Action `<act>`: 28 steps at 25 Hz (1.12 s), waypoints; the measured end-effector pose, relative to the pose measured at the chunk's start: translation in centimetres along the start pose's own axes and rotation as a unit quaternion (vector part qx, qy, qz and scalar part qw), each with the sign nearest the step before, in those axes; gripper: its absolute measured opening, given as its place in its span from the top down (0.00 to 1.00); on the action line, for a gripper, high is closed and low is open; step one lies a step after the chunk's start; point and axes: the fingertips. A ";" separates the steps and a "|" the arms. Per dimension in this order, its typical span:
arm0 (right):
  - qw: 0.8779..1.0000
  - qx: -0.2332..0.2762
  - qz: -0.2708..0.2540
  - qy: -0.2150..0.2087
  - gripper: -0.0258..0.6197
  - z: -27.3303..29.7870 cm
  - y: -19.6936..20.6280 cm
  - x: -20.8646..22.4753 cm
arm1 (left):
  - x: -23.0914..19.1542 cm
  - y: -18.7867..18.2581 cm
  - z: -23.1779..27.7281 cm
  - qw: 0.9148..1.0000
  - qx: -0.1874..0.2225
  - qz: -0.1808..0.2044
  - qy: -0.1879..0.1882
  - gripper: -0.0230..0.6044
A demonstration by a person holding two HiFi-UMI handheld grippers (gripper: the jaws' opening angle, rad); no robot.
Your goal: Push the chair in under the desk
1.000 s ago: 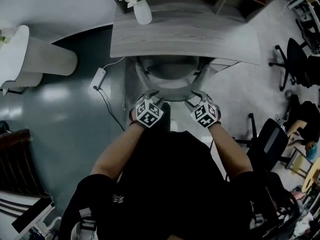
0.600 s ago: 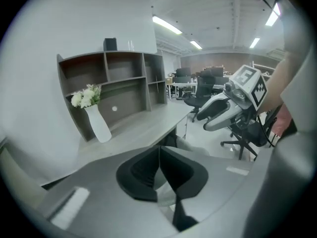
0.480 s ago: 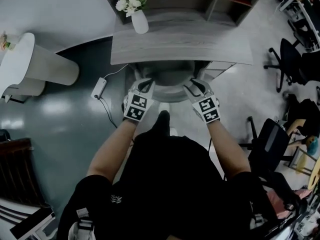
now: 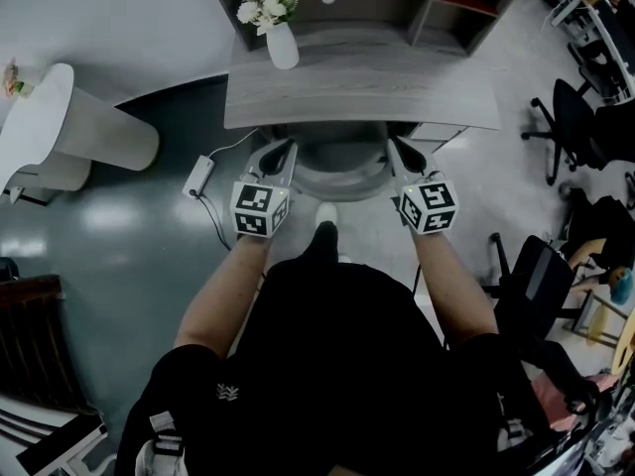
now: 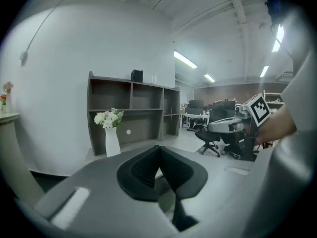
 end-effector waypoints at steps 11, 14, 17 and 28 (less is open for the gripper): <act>1.000 -0.014 0.012 0.025 0.96 0.8 -0.1 1.3 | -3.6 -1.9 -1.0 0.999 0.021 -0.027 -0.035 0.95; 0.999 -0.024 0.019 0.031 0.96 0.8 0.7 1.9 | -4.3 -1.9 -1.1 0.998 0.024 -0.031 -0.042 0.95; 0.999 -0.028 0.019 0.032 0.96 0.7 1.1 2.2 | -4.7 -1.6 -1.1 0.998 0.021 -0.031 -0.048 0.95; 0.998 -0.032 0.023 0.039 0.96 -0.3 2.2 3.5 | -2.9 -0.5 -0.9 0.999 0.011 -0.029 -0.043 0.95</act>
Point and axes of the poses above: the fingertips, and each gripper's own axes: z forward along the fingers, x to its right, y out of its underside, and after that the axes turned 5 degrees about -z, right-handed
